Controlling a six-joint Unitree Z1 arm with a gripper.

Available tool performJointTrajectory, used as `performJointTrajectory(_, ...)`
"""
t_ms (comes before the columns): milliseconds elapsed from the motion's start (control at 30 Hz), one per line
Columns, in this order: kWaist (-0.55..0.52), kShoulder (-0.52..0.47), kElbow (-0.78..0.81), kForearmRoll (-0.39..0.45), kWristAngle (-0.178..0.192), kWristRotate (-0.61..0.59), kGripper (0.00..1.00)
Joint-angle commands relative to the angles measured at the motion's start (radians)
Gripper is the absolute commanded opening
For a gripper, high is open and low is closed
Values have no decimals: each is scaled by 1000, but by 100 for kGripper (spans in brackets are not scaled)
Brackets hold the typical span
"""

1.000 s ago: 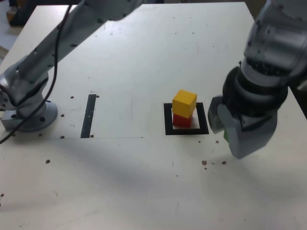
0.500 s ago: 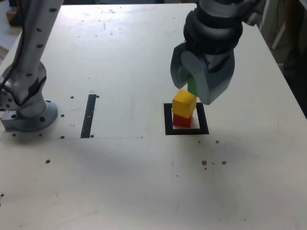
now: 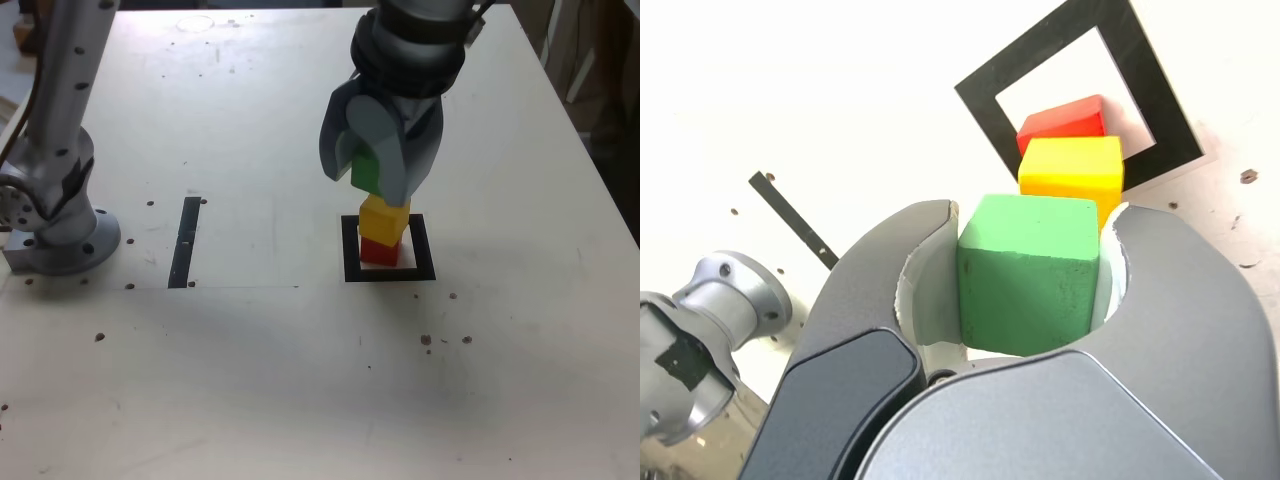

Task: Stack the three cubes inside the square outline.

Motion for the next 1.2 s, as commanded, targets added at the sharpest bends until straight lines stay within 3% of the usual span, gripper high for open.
performJointTrajectory(0, 2, 2, 5, 9, -7, -3, 30)
performJointTrajectory(700, 2, 34, -13, -3, -9, -1, 31)
performJointTrajectory(767, 2, 33, -13, -3, -8, 1, 39)
performJointTrajectory(867, 2, 32, -10, -3, -8, 4, 67)
performJointTrajectory(900, 2, 31, -8, -3, -9, 5, 81)
performJointTrajectory(967, 2, 31, -6, -4, -9, 5, 95)
performJointTrajectory(1167, 2, 31, -5, -7, -6, 5, 100)
